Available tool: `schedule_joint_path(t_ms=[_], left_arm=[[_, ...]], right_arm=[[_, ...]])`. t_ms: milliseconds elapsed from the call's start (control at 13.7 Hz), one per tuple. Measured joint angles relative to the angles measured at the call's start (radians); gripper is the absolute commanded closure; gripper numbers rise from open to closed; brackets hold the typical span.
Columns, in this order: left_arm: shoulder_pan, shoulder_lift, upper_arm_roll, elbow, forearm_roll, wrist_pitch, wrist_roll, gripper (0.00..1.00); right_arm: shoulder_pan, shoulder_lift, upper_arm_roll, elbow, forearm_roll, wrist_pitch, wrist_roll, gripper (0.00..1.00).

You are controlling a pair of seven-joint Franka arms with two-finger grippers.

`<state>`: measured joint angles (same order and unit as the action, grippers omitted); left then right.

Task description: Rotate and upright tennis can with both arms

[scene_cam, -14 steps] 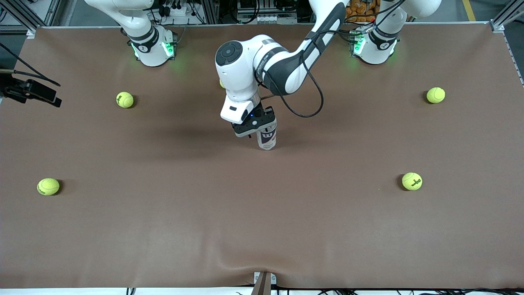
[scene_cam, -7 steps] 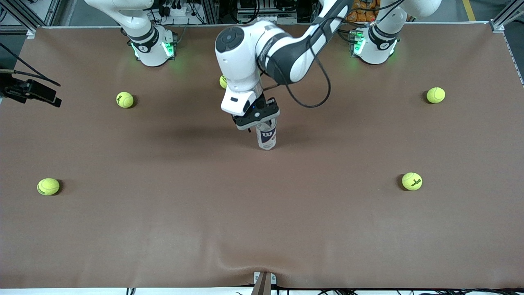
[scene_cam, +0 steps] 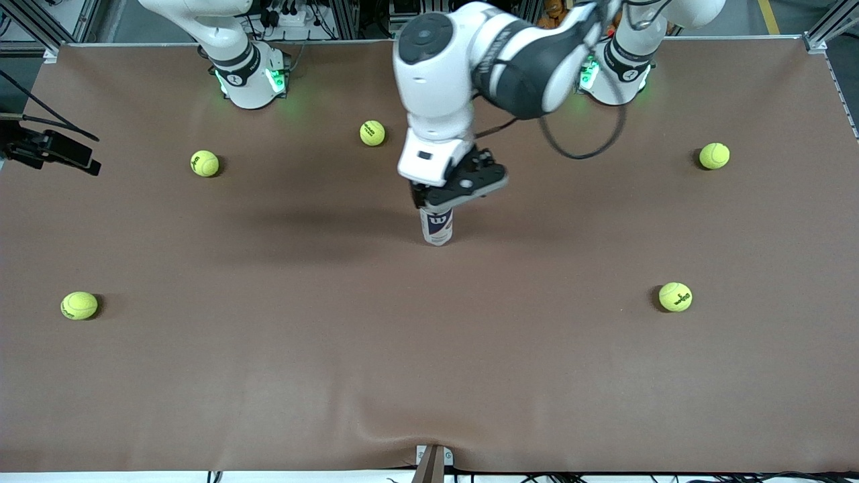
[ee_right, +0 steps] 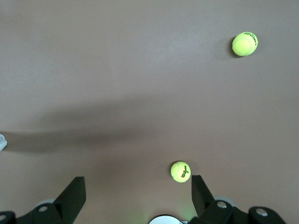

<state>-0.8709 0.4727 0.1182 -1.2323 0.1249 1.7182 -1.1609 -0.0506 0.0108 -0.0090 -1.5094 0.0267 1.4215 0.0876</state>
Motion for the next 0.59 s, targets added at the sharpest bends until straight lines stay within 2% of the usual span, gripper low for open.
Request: schedule_joint_path(t_ms=[293, 585], left_arm=[[0.103, -0.098, 0.004, 0.002, -0.002, -0.067, 0.028, 0.0], [0.235, -0.19, 0.007, 0.002, -0.002, -0.137, 0.215, 0.0]], right_arm=[[0.0, 0.0, 0.0, 0.0, 0.0, 0.0, 0.0, 0.0], [0.0, 0.0, -0.001, 0.0, 0.0, 0.0, 0.0, 0.0]])
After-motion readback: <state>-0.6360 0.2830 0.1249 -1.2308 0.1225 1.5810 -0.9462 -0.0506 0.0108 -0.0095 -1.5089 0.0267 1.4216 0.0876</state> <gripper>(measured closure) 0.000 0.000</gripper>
